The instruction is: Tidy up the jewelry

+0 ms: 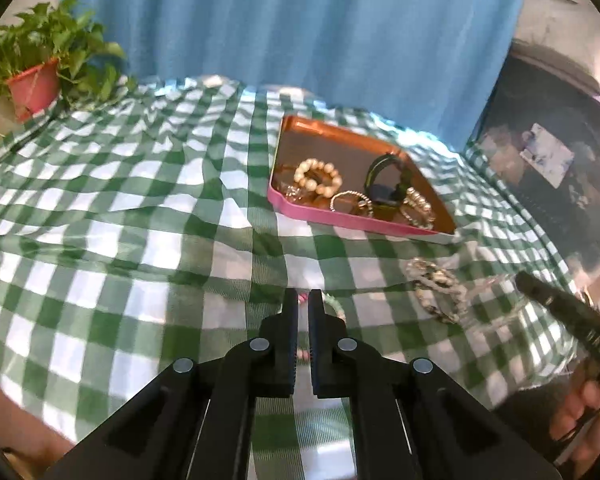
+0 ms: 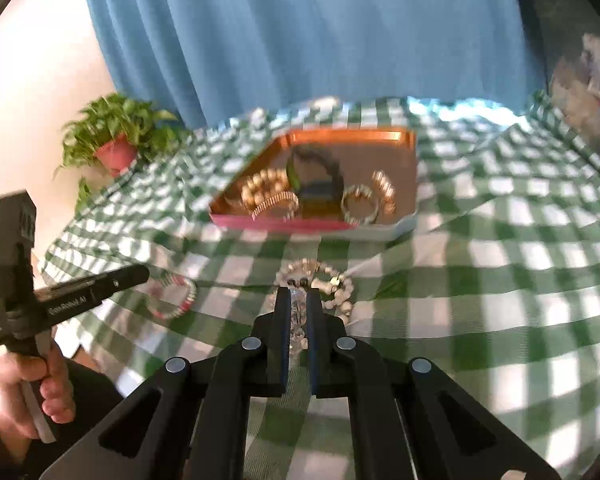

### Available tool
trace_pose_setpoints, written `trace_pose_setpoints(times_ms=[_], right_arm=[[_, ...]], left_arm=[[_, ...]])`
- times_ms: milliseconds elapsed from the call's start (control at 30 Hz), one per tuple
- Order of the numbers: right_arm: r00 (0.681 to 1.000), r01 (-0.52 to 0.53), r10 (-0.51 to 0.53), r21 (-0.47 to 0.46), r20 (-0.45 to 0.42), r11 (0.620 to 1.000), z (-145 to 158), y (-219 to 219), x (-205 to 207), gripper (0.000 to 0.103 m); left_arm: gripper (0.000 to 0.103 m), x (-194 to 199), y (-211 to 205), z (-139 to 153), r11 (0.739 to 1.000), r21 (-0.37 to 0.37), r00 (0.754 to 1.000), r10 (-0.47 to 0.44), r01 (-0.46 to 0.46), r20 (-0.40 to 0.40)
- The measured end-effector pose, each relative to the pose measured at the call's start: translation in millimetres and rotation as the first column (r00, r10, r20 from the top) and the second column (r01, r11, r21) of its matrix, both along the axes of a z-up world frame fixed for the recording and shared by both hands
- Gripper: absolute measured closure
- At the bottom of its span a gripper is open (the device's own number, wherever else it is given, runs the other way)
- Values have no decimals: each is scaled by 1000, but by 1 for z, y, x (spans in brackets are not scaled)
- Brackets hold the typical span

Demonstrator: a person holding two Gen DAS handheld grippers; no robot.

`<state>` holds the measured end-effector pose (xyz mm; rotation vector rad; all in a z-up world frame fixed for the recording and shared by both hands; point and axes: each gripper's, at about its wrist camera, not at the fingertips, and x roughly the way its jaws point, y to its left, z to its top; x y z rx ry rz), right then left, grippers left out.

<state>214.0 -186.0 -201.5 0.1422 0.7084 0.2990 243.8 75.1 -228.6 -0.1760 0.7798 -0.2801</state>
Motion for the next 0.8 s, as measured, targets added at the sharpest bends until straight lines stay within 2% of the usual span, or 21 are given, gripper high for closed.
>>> trace_pose_setpoints(times_ms=[100, 167, 300, 400, 433, 500, 533, 567, 667, 700, 767, 800], right_arm=[[999, 20, -20, -13, 45, 1000, 17, -8, -16, 97], [999, 19, -18, -3, 48, 1000, 19, -13, -22, 97], [999, 27, -27, -3, 17, 1000, 7, -20, -21, 97], [999, 29, -29, -7, -17, 1000, -6, -29, -18, 97], [999, 31, -31, -14, -31, 999, -11, -31, -15, 97], [998, 33, -34, -13, -62, 999, -20, -36, -10, 97], [997, 34, -35, -13, -76, 999, -25, -38, -8, 97], [996, 32, -34, -18, -88, 999, -30, -39, -7, 97], [986, 54, -65, -76, -152, 996, -49, -40, -3, 92], [981, 59, -75, -89, -179, 994, -55, -41, -2, 92], [981, 61, -76, -84, -179, 995, -56, -44, -3, 90], [982, 58, -74, -95, -174, 994, -56, -44, -3, 90]], left_arm=[[98, -10, 3, 4, 1000, -22, 1000, -8, 8, 9], [98, -12, 0, 3, 1000, -12, 1000, -15, 15, 8], [97, -8, -10, -8, 998, 28, 998, -62, 63, -33], [89, -2, -8, -18, 997, 69, 997, -13, 18, -71], [83, 0, -7, -20, 998, 61, 997, -10, 15, -78], [62, 8, -5, -25, 998, 53, 995, -7, 12, -97], [48, 13, -7, -28, 998, 67, 994, -3, 10, -110], [46, 19, -9, -33, 997, 74, 991, -10, 20, -131], [47, 23, -14, -36, 994, 109, 992, -17, 31, -125], [52, 24, -15, -36, 993, 111, 992, -23, 37, -121], [84, 25, -10, -36, 991, 134, 994, 4, 11, -112], [87, 25, -5, -37, 992, 127, 993, 11, 4, -115]])
